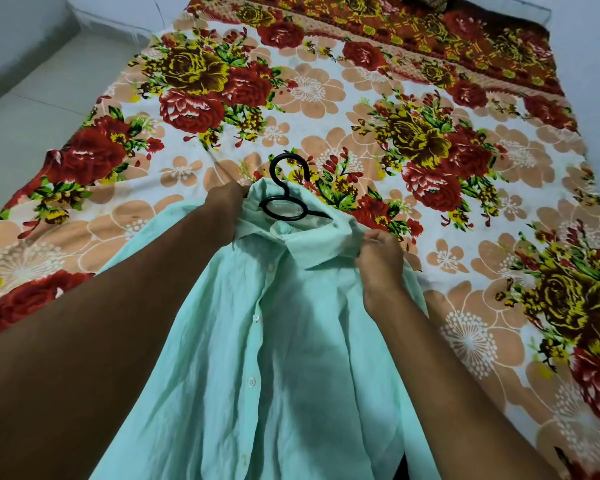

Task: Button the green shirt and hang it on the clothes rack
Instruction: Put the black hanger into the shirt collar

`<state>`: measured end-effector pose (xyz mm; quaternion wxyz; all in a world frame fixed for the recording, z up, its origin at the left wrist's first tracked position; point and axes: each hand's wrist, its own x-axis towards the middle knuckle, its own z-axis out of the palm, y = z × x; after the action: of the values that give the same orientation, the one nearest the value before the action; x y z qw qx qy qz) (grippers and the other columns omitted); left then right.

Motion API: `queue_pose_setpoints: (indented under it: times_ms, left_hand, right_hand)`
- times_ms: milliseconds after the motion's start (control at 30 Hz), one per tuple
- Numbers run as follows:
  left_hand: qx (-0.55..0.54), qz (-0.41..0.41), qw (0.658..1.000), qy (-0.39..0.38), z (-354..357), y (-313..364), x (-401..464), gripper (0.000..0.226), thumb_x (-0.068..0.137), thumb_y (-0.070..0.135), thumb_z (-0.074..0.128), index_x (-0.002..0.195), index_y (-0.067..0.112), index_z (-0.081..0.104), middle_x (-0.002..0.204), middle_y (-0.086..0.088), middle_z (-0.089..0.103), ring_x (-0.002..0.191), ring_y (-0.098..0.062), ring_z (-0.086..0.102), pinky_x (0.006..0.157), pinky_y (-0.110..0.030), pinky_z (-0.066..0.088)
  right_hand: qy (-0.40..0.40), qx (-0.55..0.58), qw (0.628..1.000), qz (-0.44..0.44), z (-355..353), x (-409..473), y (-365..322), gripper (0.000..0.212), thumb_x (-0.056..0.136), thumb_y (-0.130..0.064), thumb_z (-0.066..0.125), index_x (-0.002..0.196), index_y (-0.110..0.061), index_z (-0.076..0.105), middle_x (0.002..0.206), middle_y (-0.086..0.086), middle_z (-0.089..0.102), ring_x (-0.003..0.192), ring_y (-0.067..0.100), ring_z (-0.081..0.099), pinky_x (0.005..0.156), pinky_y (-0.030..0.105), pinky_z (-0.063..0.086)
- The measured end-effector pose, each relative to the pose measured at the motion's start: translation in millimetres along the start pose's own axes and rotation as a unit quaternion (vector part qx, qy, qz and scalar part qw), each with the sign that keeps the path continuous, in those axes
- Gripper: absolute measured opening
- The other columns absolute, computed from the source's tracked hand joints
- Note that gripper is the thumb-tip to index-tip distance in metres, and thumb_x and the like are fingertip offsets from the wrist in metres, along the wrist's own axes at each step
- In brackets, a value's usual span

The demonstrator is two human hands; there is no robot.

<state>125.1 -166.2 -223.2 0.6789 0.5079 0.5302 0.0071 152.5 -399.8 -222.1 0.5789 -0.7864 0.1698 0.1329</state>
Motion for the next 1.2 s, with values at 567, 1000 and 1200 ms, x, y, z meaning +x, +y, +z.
queue_pose_setpoints:
  times_ms: [567, 1000, 1200]
  left_hand:
    - [0.003, 0.029, 0.999, -0.023, -3, -9, 13, 0.022, 0.088, 0.027, 0.073, 0.097, 0.007, 0.075, 0.102, -0.015, 0.075, 0.089, -0.033, 0.072, 0.09, -0.048, 0.06]
    - [-0.2, 0.097, 0.945, -0.239, -37, -36, -28, 0.021, 0.105, 0.015, 0.047, 0.115, 0.012, 0.065, 0.099, -0.003, 0.075, 0.085, -0.017, 0.074, 0.074, -0.032, 0.063]
    - [-0.002, 0.228, 0.969, -0.098, -42, -55, -29, 0.023, 0.104, 0.018, 0.056, 0.125, 0.023, 0.065, 0.1, -0.001, 0.077, 0.075, -0.01, 0.073, 0.067, -0.024, 0.058]
  right_hand:
    - [0.068, -0.119, 0.946, -0.293, 14, -14, -7, 0.035, 0.089, -0.047, 0.071, 0.098, -0.015, 0.061, 0.099, 0.0, 0.063, 0.093, 0.018, 0.059, 0.078, 0.03, 0.048]
    - [-0.27, -0.265, 0.889, -0.258, 41, 31, -49, 0.022, 0.095, -0.024, 0.071, 0.095, -0.001, 0.071, 0.076, 0.009, 0.057, 0.068, 0.018, 0.051, 0.062, 0.031, 0.036]
    - [-0.261, -0.248, 0.897, -0.256, 43, 34, -44, 0.018, 0.094, -0.02, 0.071, 0.107, -0.008, 0.073, 0.096, 0.011, 0.073, 0.083, 0.023, 0.066, 0.073, 0.035, 0.052]
